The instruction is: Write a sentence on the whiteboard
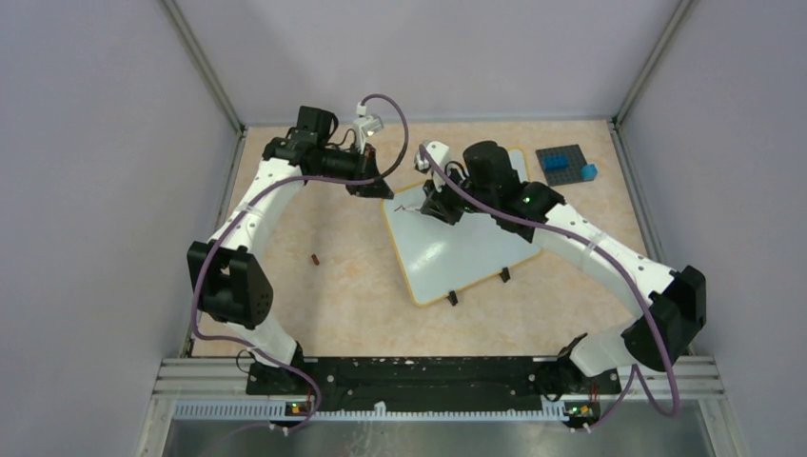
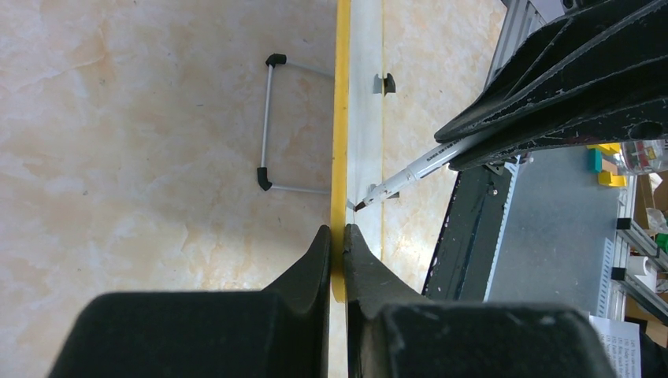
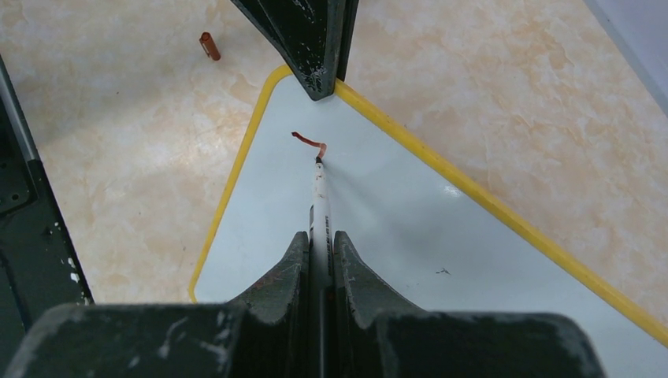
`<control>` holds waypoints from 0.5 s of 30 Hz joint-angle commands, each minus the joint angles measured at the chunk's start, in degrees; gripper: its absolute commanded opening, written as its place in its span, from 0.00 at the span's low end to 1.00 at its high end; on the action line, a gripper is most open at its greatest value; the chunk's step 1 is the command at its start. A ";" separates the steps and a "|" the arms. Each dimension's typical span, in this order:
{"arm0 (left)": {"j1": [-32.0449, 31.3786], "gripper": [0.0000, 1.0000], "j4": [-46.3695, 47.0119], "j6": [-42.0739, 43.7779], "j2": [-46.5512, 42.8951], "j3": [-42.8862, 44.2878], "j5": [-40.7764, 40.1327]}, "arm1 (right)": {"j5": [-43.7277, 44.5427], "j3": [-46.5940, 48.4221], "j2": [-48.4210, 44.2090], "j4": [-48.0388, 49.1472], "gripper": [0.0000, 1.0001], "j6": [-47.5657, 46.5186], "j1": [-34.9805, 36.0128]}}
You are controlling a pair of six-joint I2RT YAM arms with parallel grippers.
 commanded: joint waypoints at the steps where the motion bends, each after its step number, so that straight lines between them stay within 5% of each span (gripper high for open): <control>1: -0.20 0.00 0.75 0.74 -2.56 -0.59 1.45 | 0.12 -1.35 -1.96 -0.08 0.00 -0.68 0.64; 15: -0.20 0.00 1.10 0.71 -2.69 -0.87 1.48 | -0.65 -5.99 -3.77 -0.48 0.00 -0.22 2.26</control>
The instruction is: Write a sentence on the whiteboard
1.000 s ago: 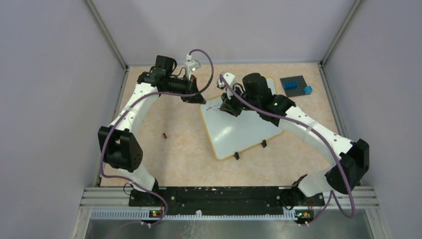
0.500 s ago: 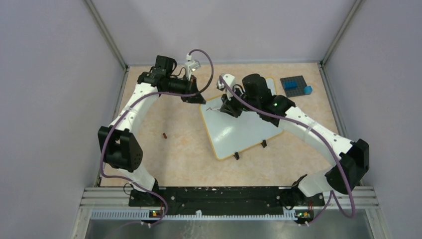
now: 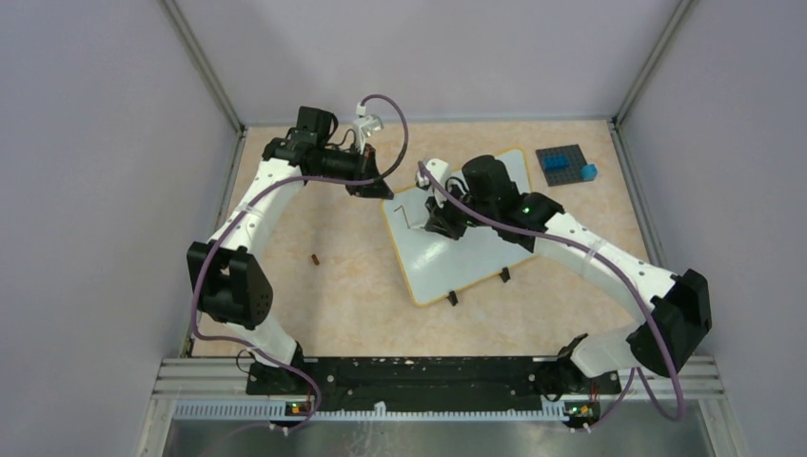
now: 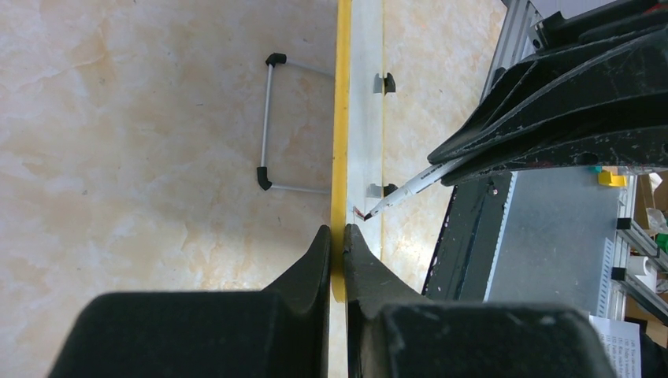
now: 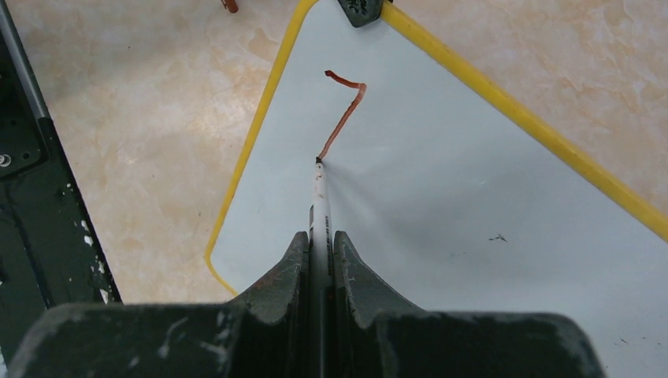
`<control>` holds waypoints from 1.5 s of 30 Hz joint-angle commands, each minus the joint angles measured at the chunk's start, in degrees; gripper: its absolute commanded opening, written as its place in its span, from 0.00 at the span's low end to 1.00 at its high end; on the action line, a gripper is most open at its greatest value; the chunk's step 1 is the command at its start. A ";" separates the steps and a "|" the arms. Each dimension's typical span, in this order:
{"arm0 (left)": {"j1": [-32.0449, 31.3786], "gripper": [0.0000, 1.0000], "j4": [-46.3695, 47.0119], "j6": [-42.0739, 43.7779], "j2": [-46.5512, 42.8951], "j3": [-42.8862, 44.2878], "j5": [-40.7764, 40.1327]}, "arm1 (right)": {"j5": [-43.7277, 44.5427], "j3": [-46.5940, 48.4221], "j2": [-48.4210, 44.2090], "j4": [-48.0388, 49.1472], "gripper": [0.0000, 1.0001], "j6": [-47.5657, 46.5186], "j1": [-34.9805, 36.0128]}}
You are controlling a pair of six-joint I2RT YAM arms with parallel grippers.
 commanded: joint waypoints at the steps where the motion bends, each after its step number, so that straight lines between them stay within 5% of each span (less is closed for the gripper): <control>1: -0.26 0.00 1.06 0.71 -2.57 -0.68 1.51 | 0.07 -0.77 -1.60 0.43 0.00 -0.21 1.51; 25: -0.26 0.00 1.08 0.78 -2.82 -0.87 1.49 | -2.07 5.75 -1.64 0.82 0.00 1.58 3.29; 45: -0.25 0.00 1.08 0.97 -3.48 -1.00 1.32 | 1.90 3.77 -2.43 -1.25 0.00 0.32 -2.00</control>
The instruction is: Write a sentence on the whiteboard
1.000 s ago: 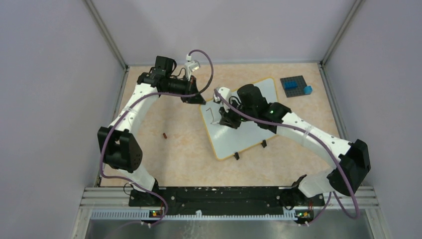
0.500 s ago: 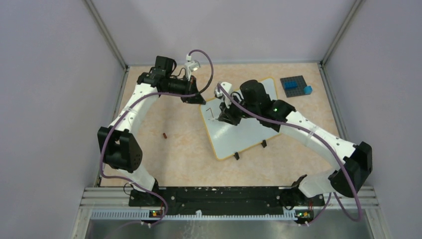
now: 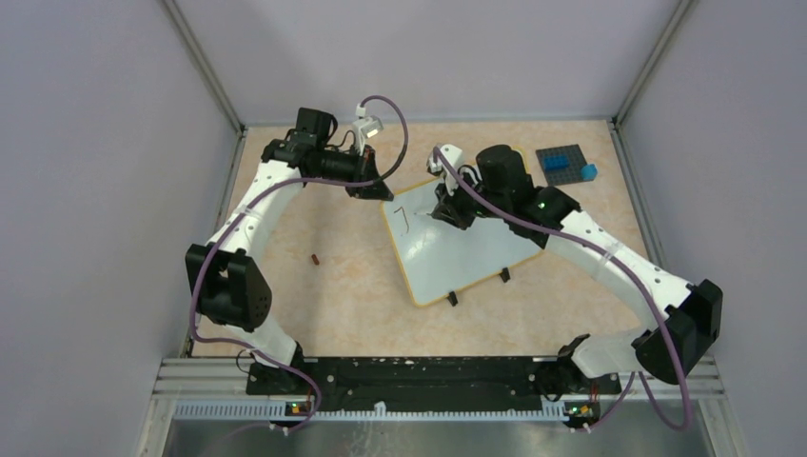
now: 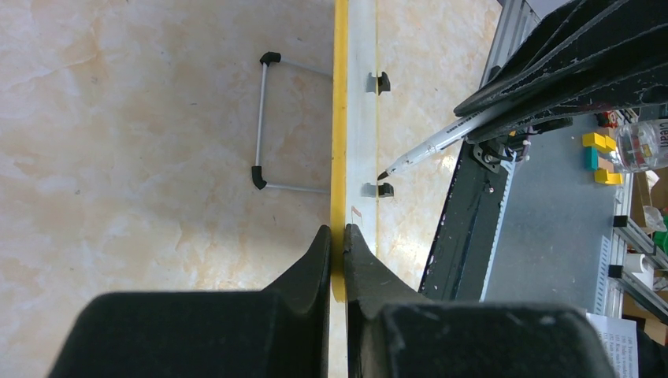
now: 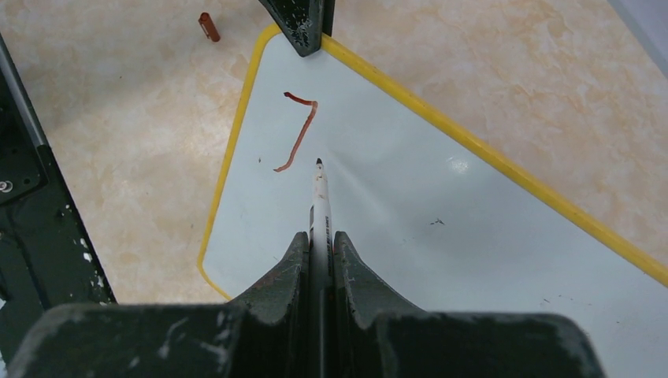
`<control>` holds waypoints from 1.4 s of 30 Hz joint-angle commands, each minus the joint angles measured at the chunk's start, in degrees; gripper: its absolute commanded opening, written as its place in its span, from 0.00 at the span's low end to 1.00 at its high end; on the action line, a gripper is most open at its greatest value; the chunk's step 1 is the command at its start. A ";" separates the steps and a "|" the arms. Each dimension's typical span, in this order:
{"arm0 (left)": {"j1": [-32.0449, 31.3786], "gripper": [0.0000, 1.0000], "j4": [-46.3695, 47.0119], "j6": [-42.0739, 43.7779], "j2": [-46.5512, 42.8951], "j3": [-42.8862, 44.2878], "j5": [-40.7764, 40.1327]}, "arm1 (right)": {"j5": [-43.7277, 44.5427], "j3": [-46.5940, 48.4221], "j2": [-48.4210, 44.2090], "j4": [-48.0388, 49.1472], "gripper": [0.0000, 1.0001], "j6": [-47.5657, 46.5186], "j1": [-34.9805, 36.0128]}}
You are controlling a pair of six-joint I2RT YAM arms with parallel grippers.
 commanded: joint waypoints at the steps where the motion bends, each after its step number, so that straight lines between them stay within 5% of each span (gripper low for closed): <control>1: -0.22 0.00 1.06 0.95 -2.61 -0.22 0.92 | 1.32 1.28 0.28 0.84 0.00 -0.73 0.01; 42: -0.22 0.00 1.04 1.09 -2.18 -0.28 0.72 | 0.57 -1.64 0.96 -0.27 0.00 -2.31 1.11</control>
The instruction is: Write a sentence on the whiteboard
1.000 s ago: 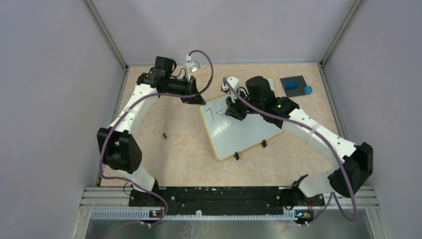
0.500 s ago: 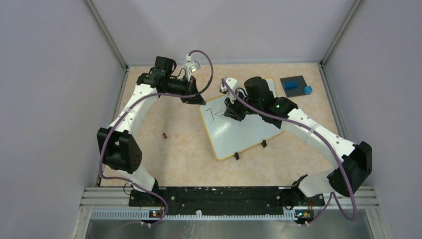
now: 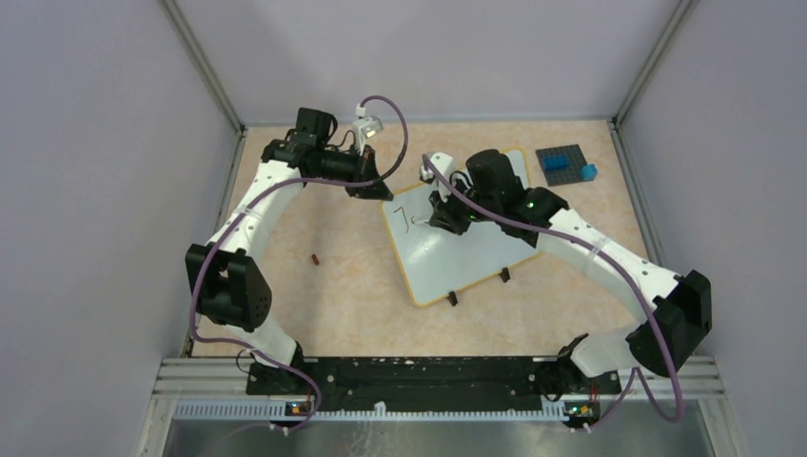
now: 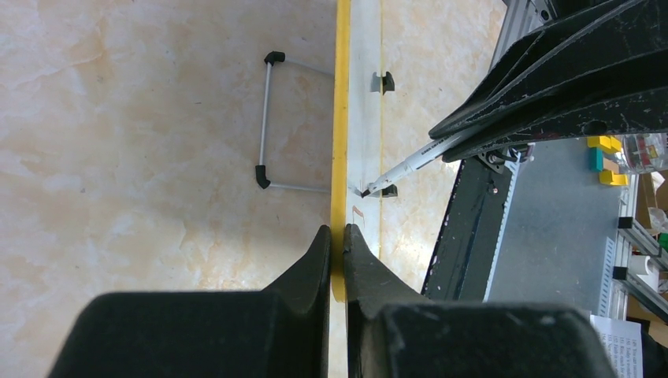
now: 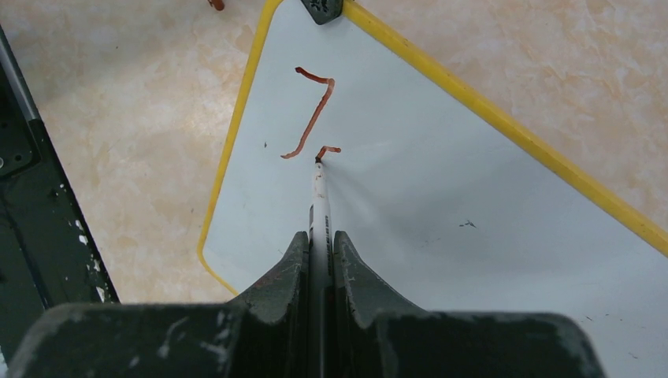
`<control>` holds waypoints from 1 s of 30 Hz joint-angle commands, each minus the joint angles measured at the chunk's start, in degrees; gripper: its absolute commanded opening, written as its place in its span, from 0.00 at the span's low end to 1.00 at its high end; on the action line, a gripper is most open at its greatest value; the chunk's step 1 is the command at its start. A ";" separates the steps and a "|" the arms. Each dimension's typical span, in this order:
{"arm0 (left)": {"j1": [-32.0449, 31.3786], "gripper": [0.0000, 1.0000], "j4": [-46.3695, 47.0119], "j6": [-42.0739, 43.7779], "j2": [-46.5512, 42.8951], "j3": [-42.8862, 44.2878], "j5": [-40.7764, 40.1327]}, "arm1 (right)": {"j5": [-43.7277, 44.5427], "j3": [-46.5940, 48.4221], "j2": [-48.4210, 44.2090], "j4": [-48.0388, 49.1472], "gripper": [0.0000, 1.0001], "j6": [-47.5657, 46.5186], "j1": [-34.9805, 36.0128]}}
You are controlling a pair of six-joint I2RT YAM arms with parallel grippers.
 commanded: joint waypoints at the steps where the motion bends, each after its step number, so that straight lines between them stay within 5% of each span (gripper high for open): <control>1: -0.17 0.00 0.88 0.96 -2.15 -0.22 1.21 | 0.67 -1.04 -1.73 0.10 0.00 -1.35 0.32; 30: -0.22 0.00 0.95 0.99 -2.32 -0.48 1.28 | 3.72 4.37 -0.90 -0.75 0.00 -1.99 -2.03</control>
